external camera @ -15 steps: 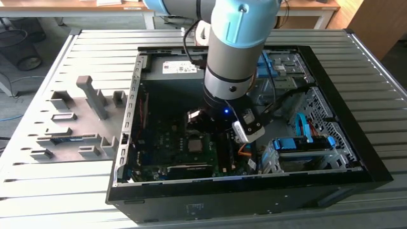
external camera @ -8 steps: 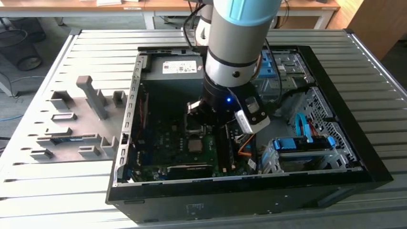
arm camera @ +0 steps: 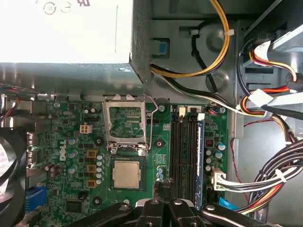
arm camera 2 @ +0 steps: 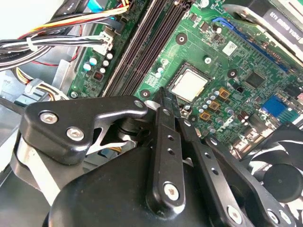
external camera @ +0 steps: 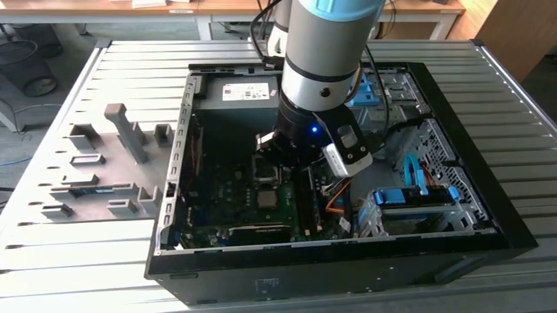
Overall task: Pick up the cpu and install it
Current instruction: 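Place the cpu into insertion slot, then close the cpu cover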
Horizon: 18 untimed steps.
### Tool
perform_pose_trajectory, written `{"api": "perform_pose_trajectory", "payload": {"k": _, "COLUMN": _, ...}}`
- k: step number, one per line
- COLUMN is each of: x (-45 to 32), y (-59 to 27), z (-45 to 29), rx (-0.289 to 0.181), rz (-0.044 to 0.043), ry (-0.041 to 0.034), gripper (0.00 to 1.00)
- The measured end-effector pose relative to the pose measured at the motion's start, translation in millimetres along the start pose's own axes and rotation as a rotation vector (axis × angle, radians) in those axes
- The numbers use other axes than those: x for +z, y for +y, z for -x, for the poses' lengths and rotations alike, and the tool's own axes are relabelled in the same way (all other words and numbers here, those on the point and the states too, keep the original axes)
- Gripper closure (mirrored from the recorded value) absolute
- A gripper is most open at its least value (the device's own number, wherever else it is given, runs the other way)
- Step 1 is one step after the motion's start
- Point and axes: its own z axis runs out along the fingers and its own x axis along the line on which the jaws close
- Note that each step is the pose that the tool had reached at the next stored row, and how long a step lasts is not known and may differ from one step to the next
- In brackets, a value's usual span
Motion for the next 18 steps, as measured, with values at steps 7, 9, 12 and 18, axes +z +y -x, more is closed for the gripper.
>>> {"api": "perform_pose_trajectory", "payload": {"k": 7, "x": -0.2, "y": 0.0, "z": 0.0, "rx": 0.0, "rz": 0.0, "ry": 0.0, "gripper": 0.9}}
{"api": "perform_pose_trajectory", "payload": {"k": 9, "x": -0.2, "y": 0.0, "z": 0.0, "rx": 0.0, "rz": 0.0, "ry": 0.0, "gripper": 0.9}}
{"api": "perform_pose_trajectory", "payload": {"k": 12, "x": -0.2, "y": 0.0, "z": 0.0, "rx": -0.001, "rz": 0.015, "ry": -0.0001, "gripper": 0.9}}
{"api": "perform_pose_trajectory", "payload": {"k": 18, "x": 1.1, "y": 4.1, "z": 0.7, "rx": -0.007, "rz": 0.1109, "ry": -0.0012, "gripper": 0.9}}
